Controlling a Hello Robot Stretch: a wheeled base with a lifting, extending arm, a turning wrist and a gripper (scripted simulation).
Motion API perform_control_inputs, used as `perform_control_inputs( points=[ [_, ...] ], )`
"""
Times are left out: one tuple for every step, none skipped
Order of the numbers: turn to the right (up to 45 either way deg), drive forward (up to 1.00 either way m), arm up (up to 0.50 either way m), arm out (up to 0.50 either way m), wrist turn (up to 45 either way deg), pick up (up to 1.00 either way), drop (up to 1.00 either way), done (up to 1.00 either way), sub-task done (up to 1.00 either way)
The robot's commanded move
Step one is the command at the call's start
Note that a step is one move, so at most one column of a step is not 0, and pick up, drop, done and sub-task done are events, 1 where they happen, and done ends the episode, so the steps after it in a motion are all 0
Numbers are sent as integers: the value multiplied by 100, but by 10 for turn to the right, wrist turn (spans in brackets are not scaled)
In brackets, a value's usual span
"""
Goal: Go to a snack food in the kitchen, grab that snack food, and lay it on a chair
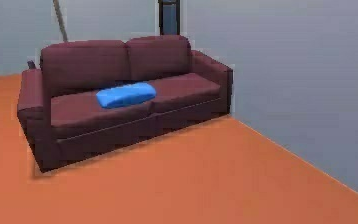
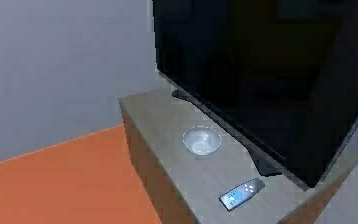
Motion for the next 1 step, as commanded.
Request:
perform_control_inputs(
  points=[
    [-450,0,0,0,0,0,0,0,0]
  ],
)
